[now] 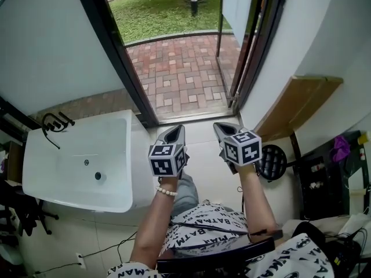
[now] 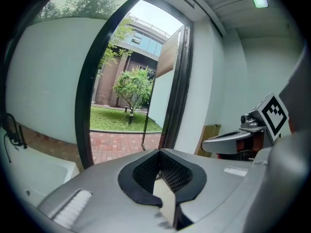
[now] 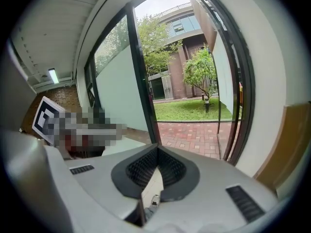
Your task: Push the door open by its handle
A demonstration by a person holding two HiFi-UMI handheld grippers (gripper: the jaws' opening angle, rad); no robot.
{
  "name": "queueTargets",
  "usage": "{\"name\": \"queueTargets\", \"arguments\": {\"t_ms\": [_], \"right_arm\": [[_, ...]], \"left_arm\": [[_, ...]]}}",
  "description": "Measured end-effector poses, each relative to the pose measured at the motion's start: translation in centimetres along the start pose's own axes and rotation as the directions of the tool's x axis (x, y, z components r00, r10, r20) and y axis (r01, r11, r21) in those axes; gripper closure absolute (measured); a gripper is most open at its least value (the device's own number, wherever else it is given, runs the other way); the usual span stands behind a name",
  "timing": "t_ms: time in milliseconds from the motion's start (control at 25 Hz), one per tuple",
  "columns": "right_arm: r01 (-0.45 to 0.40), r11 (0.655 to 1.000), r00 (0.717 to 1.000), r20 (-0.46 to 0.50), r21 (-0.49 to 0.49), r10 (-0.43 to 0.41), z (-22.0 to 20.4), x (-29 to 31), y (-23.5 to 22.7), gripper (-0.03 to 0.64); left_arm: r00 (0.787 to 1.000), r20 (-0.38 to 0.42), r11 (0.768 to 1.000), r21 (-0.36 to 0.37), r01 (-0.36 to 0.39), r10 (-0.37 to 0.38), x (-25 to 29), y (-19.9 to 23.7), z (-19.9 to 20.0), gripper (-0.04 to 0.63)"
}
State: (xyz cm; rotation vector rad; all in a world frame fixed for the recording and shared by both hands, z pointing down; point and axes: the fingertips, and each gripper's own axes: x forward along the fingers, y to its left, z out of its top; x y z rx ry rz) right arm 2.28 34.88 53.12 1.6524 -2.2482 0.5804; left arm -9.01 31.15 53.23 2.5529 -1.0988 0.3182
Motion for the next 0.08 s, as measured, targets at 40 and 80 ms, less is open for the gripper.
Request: {"name": "queueTargets", "arguments": {"t_ms": [40,80], "right_arm": [[-0.001,1.000,1.000,0.001,0.000,0.001,0.07,0.01,0.05,0.614],[-0.002,1.000,1.000,0.003,0.000,0.002,0.16,0.03,0.10,0.614]], "left_arm": [[1.000,0.002,1.000,0.001,0.000,0.000,-0.01,0.01,0.14,0.601],[1.000,0.004,1.000,0.002,0.000,0.000,-0.03,0.02,0.29,0.601]]}}
